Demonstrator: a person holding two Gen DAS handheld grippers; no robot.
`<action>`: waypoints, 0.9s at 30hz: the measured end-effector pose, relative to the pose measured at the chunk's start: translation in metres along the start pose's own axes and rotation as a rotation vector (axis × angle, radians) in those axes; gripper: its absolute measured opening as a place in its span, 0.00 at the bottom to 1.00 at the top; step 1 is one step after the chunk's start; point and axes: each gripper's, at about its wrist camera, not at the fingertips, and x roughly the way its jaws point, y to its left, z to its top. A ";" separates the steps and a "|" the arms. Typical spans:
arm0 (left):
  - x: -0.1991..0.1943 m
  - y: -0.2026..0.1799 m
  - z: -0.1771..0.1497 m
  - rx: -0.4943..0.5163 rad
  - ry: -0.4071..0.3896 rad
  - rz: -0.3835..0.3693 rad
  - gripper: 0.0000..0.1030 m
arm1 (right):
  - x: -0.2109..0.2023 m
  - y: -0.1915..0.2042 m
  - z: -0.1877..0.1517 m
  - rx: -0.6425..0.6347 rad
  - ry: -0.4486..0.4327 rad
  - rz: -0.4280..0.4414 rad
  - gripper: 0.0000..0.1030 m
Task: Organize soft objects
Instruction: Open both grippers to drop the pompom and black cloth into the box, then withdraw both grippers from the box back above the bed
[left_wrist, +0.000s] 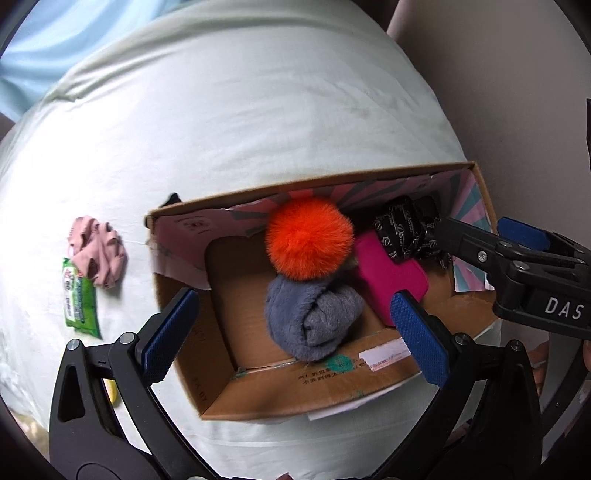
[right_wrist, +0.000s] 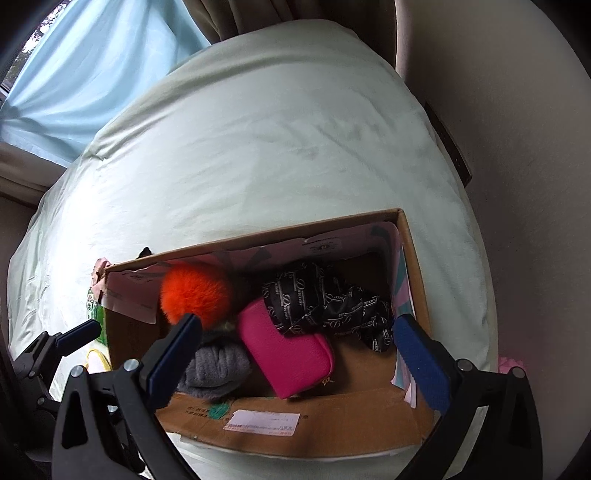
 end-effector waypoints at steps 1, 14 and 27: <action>-0.005 0.000 -0.001 -0.003 -0.012 -0.003 1.00 | -0.006 0.002 -0.001 -0.004 -0.008 0.000 1.00; -0.139 0.029 -0.048 -0.006 -0.220 0.019 1.00 | -0.134 0.059 -0.033 -0.114 -0.215 -0.010 1.00; -0.283 0.127 -0.149 -0.083 -0.451 0.070 1.00 | -0.242 0.150 -0.112 -0.198 -0.415 0.006 1.00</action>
